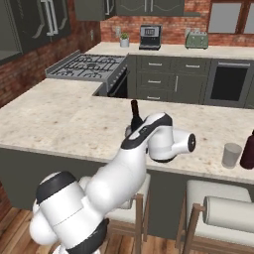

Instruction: There is a wine glass and glass cup on the dining counter. Place the wine bottle next to the wine glass and the juice bottle next to the glass cup.

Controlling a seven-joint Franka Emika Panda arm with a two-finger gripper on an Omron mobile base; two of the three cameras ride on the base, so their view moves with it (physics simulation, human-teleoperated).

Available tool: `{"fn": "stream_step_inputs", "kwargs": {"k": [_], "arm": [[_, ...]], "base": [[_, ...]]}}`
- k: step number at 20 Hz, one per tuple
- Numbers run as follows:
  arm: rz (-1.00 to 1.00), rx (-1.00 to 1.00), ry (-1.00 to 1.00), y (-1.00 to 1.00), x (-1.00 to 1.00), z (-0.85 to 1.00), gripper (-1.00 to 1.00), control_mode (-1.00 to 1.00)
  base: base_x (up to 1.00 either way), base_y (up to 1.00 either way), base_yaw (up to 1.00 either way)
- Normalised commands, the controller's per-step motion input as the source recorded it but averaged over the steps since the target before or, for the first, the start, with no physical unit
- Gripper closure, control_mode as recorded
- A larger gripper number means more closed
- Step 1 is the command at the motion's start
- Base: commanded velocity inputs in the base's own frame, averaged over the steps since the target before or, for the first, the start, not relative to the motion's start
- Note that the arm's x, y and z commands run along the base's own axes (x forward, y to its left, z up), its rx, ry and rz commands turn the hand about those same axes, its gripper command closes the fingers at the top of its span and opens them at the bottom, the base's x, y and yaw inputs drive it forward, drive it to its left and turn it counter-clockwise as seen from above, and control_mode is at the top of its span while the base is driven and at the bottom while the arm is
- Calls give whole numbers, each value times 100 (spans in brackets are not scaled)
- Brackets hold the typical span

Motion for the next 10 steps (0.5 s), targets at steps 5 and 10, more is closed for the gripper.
{"fn": "stream_step_inputs", "kwargs": {"k": [5, 10], "arm": [[2, 4, 0, -9, 29, -21, 100, -100], [4, 4, 0, -12, 25, -21, 100, -100]], "base": [[0, 0, 0], [0, 0, 0]]}}
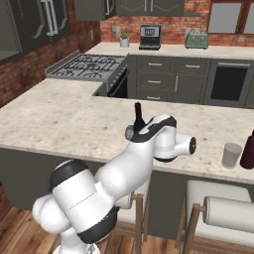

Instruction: There is a wine glass and glass cup on the dining counter. Place the wine bottle next to the wine glass and the juice bottle next to the glass cup.

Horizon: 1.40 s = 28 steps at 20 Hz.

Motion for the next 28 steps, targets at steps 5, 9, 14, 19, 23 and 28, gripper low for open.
{"fn": "stream_step_inputs", "kwargs": {"k": [5, 9, 14, 19, 23, 28], "arm": [[5, 2, 0, -11, 21, -20, 100, -100], [6, 0, -1, -11, 22, -21, 100, -100], [6, 0, 0, -12, 21, -20, 100, -100], [3, 1, 0, -9, 23, -20, 100, -100], [0, 1, 0, -1, 25, -20, 100, -100], [0, 3, 0, 0, 27, -21, 100, -100]], "base": [[0, 0, 0], [0, 0, 0], [0, 0, 0], [0, 0, 0], [0, 0, 0], [0, 0, 0]]}}
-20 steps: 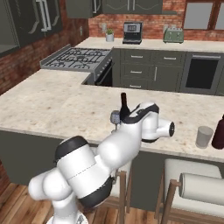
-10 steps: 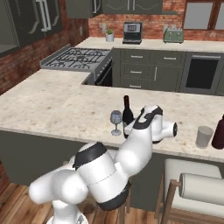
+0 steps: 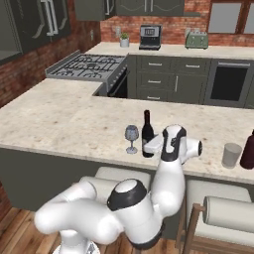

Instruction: There is a wine glass and glass cup on the dining counter. Place the wine bottle next to the wine glass and the juice bottle next to the glass cup.

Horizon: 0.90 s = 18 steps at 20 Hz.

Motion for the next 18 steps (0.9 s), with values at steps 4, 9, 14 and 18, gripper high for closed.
{"fn": "stream_step_inputs", "kwargs": {"k": [4, 9, 14, 18], "arm": [[0, 1, 0, 0, 22, -21, 100, -100], [0, 0, 0, 0, 20, -21, 100, -100], [0, 0, -1, 0, 19, -21, 100, -100], [0, 0, -2, -2, 20, -19, 100, -100]], "base": [[0, 0, 0], [0, 0, 0], [0, 0, 0], [0, 0, 0]]}}
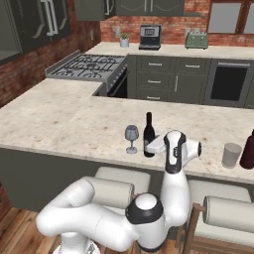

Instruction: There is a wine glass and glass cup on the dining counter. Place the wine bottle next to the wine glass and the juice bottle next to the glass cup.

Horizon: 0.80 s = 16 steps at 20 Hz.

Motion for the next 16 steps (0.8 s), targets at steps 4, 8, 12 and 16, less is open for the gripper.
{"fn": "stream_step_inputs", "kwargs": {"k": [4, 8, 12, 16], "arm": [[0, 0, -2, -3, 26, -16, 100, -100], [0, 1, -3, -1, 19, -21, 100, -100], [0, 1, -4, -2, 6, -32, 100, -100], [0, 1, -4, -9, 0, -39, 100, -100]], "base": [[0, 0, 0], [0, 0, 0], [0, 0, 0], [0, 0, 0]]}}
